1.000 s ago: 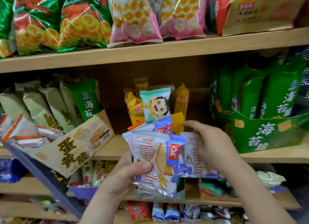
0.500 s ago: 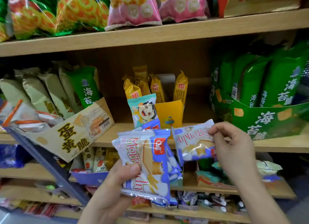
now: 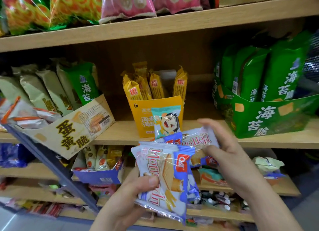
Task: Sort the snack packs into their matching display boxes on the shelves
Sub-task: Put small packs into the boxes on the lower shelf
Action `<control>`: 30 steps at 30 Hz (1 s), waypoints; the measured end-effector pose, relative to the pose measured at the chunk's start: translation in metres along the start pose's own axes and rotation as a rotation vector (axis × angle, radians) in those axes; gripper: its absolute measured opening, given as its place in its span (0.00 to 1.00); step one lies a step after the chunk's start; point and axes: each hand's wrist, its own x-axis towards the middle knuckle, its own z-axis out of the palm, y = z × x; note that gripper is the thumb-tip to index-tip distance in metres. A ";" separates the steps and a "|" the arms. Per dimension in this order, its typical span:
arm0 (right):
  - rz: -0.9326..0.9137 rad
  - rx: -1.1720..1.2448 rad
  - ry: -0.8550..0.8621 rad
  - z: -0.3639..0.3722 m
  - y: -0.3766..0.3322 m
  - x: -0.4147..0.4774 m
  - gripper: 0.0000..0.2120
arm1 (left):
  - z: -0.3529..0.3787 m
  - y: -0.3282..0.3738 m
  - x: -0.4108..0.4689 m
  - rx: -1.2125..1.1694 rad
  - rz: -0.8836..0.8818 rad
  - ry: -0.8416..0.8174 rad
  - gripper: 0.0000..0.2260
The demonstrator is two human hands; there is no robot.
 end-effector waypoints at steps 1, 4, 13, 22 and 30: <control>-0.005 -0.078 -0.040 0.001 -0.001 -0.003 0.28 | 0.002 -0.001 0.001 0.002 -0.001 0.004 0.51; 0.039 0.017 0.027 0.005 -0.003 -0.014 0.21 | 0.010 -0.004 0.004 0.018 0.041 0.013 0.45; 0.037 -0.025 -0.317 0.013 0.013 -0.033 0.38 | 0.051 -0.020 0.006 0.440 0.148 0.266 0.27; 0.186 0.547 -0.218 0.003 0.027 -0.042 0.37 | 0.047 -0.012 0.001 0.137 0.014 0.113 0.23; 0.235 0.672 -0.383 -0.007 0.031 -0.047 0.38 | 0.050 -0.025 0.003 0.145 0.096 0.159 0.25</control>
